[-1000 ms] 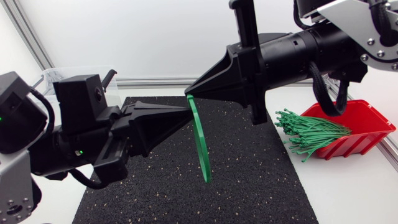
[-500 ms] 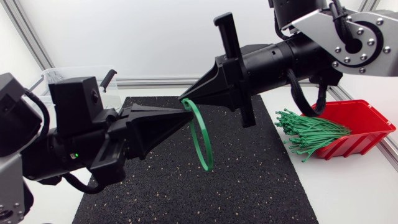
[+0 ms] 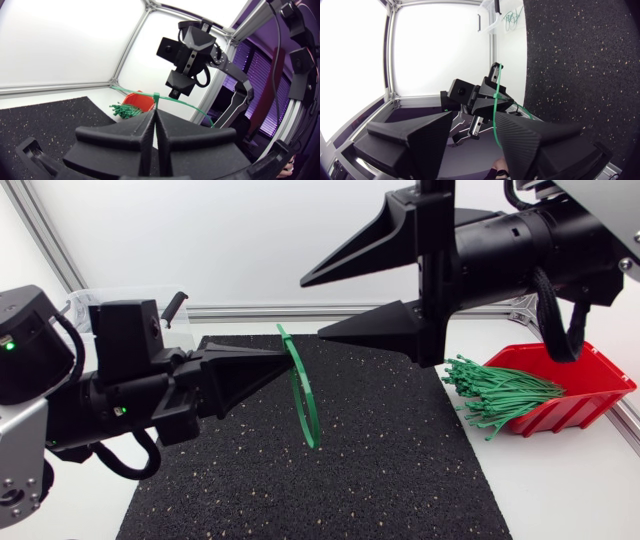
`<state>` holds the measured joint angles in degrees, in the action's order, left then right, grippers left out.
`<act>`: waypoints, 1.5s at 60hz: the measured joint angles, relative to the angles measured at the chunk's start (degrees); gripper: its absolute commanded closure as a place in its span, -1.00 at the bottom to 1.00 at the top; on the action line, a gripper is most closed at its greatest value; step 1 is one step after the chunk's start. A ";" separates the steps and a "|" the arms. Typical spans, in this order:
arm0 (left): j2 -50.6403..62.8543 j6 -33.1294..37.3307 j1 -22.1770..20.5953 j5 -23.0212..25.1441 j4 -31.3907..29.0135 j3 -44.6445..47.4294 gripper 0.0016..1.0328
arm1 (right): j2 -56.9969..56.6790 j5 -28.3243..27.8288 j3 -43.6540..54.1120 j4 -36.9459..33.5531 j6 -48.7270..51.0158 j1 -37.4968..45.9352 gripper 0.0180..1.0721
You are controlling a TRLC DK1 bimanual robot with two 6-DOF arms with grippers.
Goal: Take a green cable tie from the red box, thread the tail through the head to close it, then place it in the transparent bin on the left.
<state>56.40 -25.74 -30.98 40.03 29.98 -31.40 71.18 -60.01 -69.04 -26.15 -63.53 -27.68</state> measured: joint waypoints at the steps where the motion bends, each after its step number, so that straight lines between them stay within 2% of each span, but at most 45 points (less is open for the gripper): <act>1: 0.13 0.22 0.26 0.00 -1.03 -0.31 0.93 | 0.04 0.00 0.00 -0.24 0.57 0.66 -0.93; 5: 0.72 1.97 0.83 -0.66 -6.62 -1.95 0.93 | 1.01 0.26 0.04 -3.15 4.07 3.74 -0.93; 8: 1.25 4.37 0.83 -2.97 -11.08 -3.37 0.93 | 2.73 2.91 -0.22 -7.52 8.26 5.42 -0.93; 12: 1.99 7.80 1.38 -5.75 -15.87 -5.16 0.93 | 7.08 9.46 -0.81 -14.51 16.52 6.82 -0.93; 21: 2.58 13.07 5.79 -9.18 -22.53 -7.48 0.93 | 11.98 21.70 -0.81 -17.84 28.24 9.14 -0.93; 29: 3.72 18.21 12.59 -14.43 -25.59 -9.94 0.93 | 12.04 31.52 -0.83 -18.95 36.06 11.39 -0.93; 36: 5.51 21.88 20.22 -16.55 -28.06 -12.92 0.93 | 11.37 38.42 -0.83 -19.08 41.40 12.63 -0.93; 37: 6.14 22.88 22.45 -17.27 -28.09 -13.73 0.93 | 10.95 40.09 -0.83 -19.08 42.71 12.94 -0.93; 45: 8.22 26.58 31.17 -19.45 -28.06 -16.28 0.93 | 7.58 48.41 -0.72 -18.23 47.74 14.71 -0.93; 56: 10.95 29.31 40.22 -22.73 -26.36 -20.41 0.93 | 0.35 57.99 3.37 -12.22 54.75 15.04 -0.93; 65: 12.46 30.38 43.71 -28.63 -19.71 -23.91 0.93 | -5.66 62.27 7.43 -9.38 57.70 15.04 -0.93; 74: 16.33 30.97 45.24 -32.92 -17.51 -29.18 0.93 | -10.21 65.16 10.12 -7.04 59.82 15.06 -0.93; 90: 28.70 32.00 46.25 -36.61 -27.06 -42.38 0.93 | -14.36 65.85 13.22 -6.78 61.27 16.17 -0.93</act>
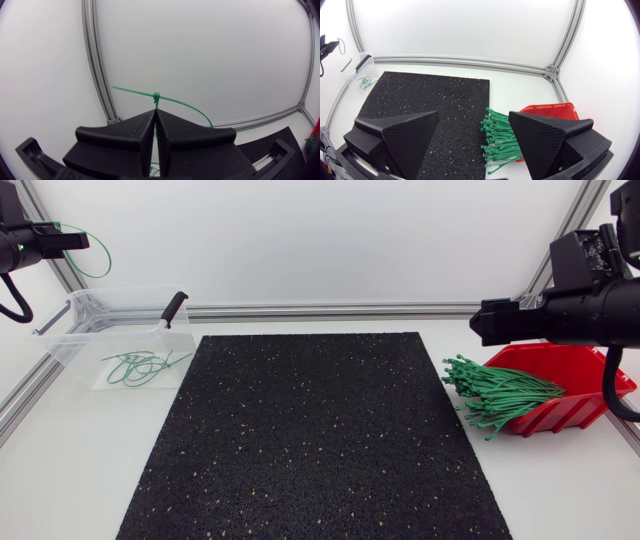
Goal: Take a green cable tie from the red box, thread the tail through the head to close it, then place it in the transparent bin on the left.
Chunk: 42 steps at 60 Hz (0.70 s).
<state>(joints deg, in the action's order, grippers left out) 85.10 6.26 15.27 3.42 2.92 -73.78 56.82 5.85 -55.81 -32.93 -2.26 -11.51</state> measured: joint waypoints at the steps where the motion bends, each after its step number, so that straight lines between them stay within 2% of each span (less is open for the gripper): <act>1: 0.87 0.04 0.00 -0.63 -0.79 -0.72 0.93 | -0.20 0.00 0.13 -0.02 0.02 0.00 -0.93; 5: 3.56 0.50 -0.17 -1.68 -4.59 -2.95 0.87 | -0.81 0.00 0.79 -0.02 0.22 0.00 -0.93; 11: 7.26 1.60 -1.11 -5.29 -6.93 -4.09 0.41 | -1.40 0.00 2.01 0.00 0.22 0.00 -0.93; 14: 8.83 1.99 -1.70 -5.90 -8.15 -4.13 0.29 | -1.55 0.00 2.67 -0.02 0.22 0.00 -0.93; 22: 13.09 2.75 -3.85 -9.03 -12.28 -4.39 -0.56 | -1.92 0.00 3.43 -0.04 0.24 -0.17 -0.93; 26: 15.02 2.78 -4.61 -9.99 -16.57 -5.49 -0.87 | -2.43 0.00 3.43 -0.09 0.24 -0.55 -0.93; 27: 15.45 2.78 -4.74 -9.99 -17.18 -5.75 -0.91 | -2.54 0.00 3.43 -0.09 0.22 -0.66 -0.93; 42: 17.00 1.64 -4.90 -10.38 -26.71 -12.26 -0.92 | -4.96 0.00 3.54 -1.57 0.24 -1.20 -0.93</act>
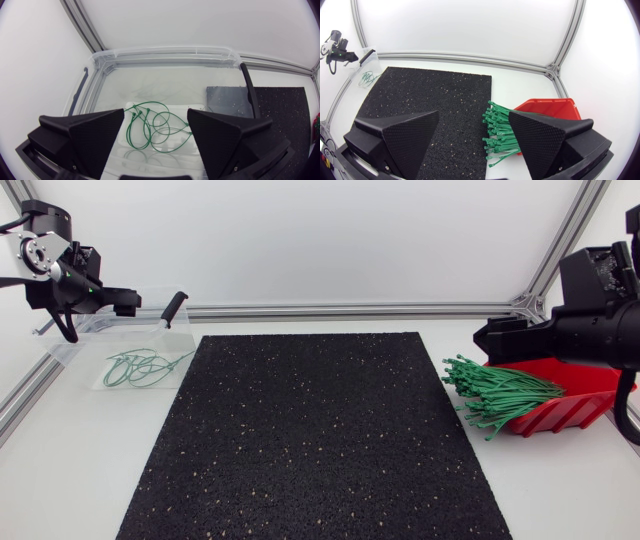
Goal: Take a green cable tie from the red box, thread the tail through the head to close it, then place it in the transparent bin on the left.
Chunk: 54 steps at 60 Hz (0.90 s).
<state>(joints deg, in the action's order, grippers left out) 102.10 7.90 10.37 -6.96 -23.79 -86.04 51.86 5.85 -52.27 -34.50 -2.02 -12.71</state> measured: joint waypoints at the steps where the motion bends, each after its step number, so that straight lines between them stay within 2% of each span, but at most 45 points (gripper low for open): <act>1: 0.00 -0.24 0.00 0.00 -0.79 -0.63 -0.92 | -0.11 0.00 0.02 -0.02 0.00 0.00 -0.93; 11: -0.04 -1.90 0.20 1.90 -9.88 -7.82 -0.92 | -1.60 0.00 1.03 0.00 0.20 -0.04 -0.93; 20: -2.19 -2.58 0.26 2.62 -12.48 -8.33 -0.92 | -4.11 0.00 1.03 0.04 1.27 0.09 -0.93; 31: -10.19 -3.41 -0.33 2.64 -11.69 -4.52 -0.92 | -7.58 0.00 1.79 0.44 2.12 2.01 -0.92; 54: -26.01 -3.41 -2.86 2.62 -1.33 14.19 -0.92 | -19.76 0.00 11.34 5.11 2.16 5.97 -0.92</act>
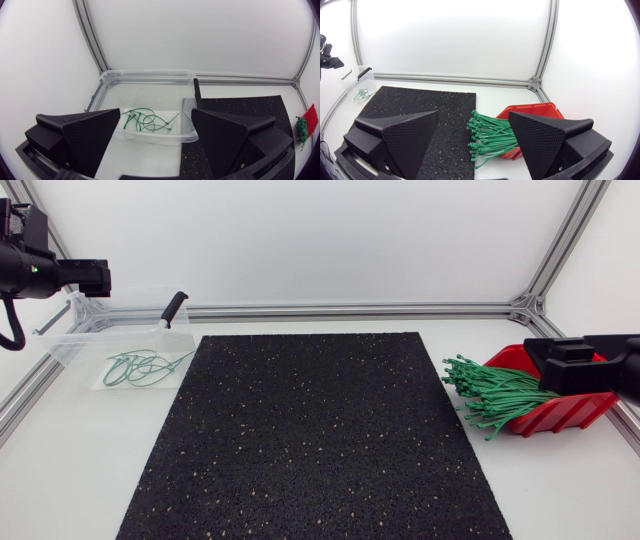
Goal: Take a green cable tie from the red box, thread the tail through the head to close it, then place it in the transparent bin on the left.
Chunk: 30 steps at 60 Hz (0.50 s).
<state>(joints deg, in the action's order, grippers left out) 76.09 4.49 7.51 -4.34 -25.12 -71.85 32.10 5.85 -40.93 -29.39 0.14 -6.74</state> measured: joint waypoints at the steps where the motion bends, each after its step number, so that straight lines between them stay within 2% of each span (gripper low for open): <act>1: -0.59 0.00 -0.20 0.02 0.20 0.74 -0.92 | -0.55 0.00 0.55 0.17 0.11 0.20 -0.92; 30: -17.70 0.02 -2.08 0.02 16.35 27.67 -0.92 | -14.40 -0.11 13.94 7.67 0.57 3.93 -0.92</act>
<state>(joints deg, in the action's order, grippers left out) 58.39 4.51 5.43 -4.32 -8.78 -44.18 17.69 5.74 -26.98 -21.71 0.71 -2.81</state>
